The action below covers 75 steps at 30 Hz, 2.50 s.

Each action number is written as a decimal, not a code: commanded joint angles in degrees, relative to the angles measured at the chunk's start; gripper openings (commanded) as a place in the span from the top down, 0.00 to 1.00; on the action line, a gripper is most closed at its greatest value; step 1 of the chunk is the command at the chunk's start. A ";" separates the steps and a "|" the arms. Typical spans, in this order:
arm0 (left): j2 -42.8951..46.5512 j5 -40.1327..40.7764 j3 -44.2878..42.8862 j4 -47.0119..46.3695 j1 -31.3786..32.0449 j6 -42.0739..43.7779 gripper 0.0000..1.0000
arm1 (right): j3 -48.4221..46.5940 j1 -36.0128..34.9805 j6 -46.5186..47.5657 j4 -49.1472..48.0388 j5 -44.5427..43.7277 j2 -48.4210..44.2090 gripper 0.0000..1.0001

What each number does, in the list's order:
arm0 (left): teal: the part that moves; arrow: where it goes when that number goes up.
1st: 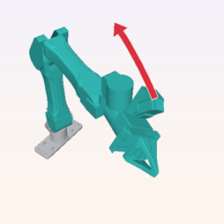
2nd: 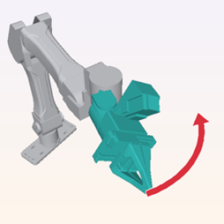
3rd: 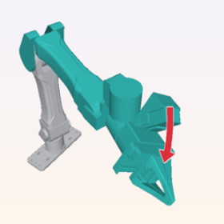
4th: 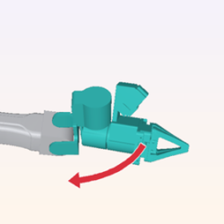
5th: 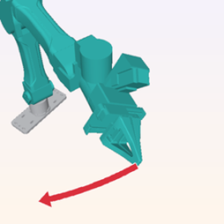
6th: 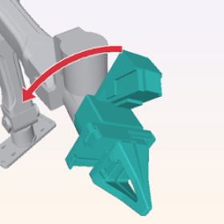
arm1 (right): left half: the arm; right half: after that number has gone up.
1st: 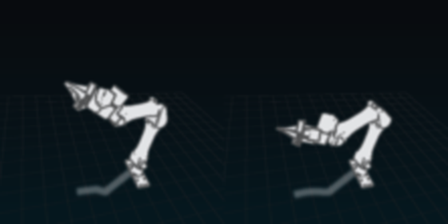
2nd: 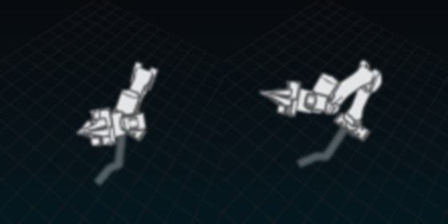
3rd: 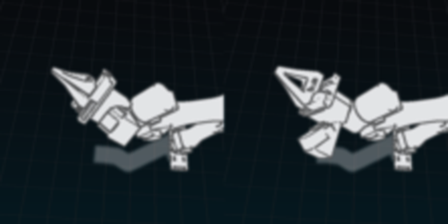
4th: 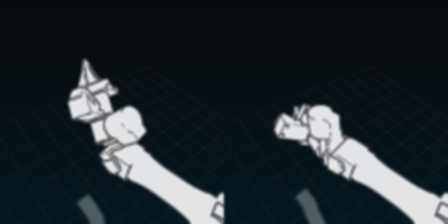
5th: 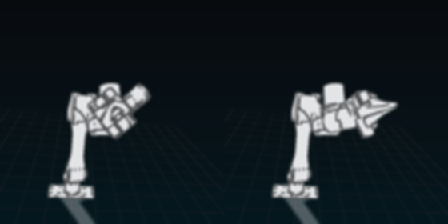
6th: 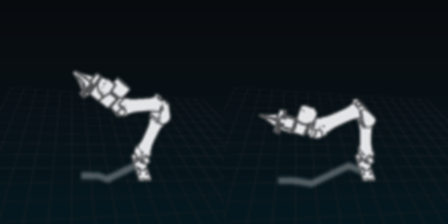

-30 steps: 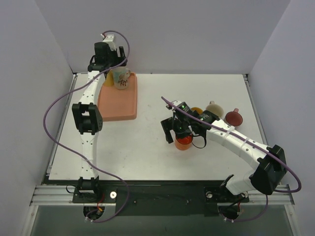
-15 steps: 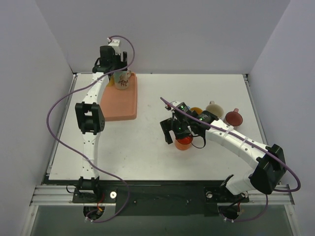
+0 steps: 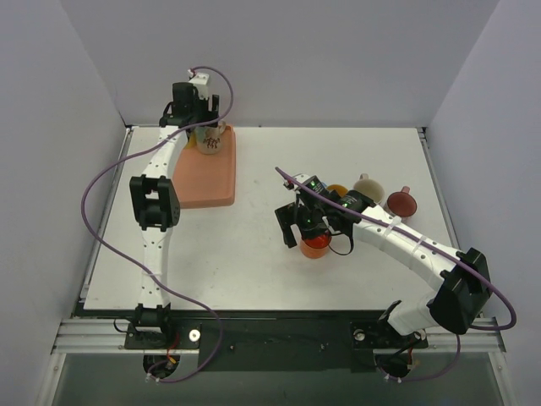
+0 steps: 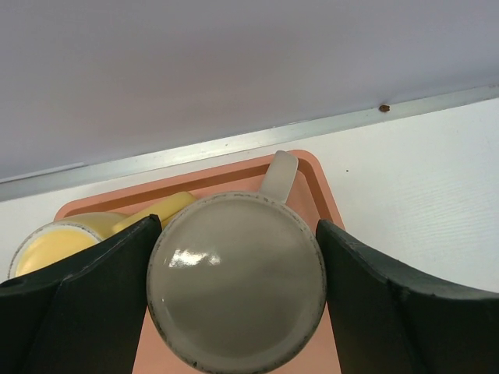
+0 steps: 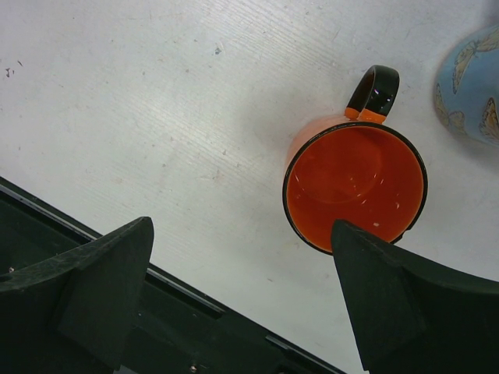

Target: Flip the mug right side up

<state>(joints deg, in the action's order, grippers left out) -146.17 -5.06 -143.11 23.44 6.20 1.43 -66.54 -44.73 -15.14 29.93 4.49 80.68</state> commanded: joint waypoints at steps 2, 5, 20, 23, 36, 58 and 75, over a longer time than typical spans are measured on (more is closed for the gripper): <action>0.44 -4.25 -0.07 4.15 -0.48 1.29 0.84 | -0.87 -0.44 -0.25 0.39 -0.71 -0.26 0.09; 2.81 -6.44 2.12 5.12 -0.92 1.99 1.00 | -2.09 -0.45 0.02 0.30 -0.80 0.00 0.09; 27.69 -23.58 32.63 16.51 -2.15 30.36 1.00 | -7.11 -0.88 1.34 -3.04 -1.15 0.62 0.09; 26.03 -24.47 28.17 26.89 -2.42 40.46 1.00 | -6.49 -0.97 1.51 -3.65 -1.06 0.18 0.09; 24.79 -27.99 17.69 34.22 -2.51 44.45 0.14 | -2.89 -1.50 -0.07 -4.88 -2.38 -3.60 0.09; 28.47 -31.50 26.29 21.15 -2.15 40.85 0.11 | -1.66 -1.76 -0.69 -4.44 -3.53 -5.98 0.09; 29.72 -32.47 22.26 21.89 -5.76 28.53 0.11 | -3.77 -2.38 -0.77 -6.02 -0.98 -2.47 0.09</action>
<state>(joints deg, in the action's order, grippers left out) -120.42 -34.24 -115.13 44.77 0.60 33.01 -68.03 -46.57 -15.40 25.47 2.07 76.27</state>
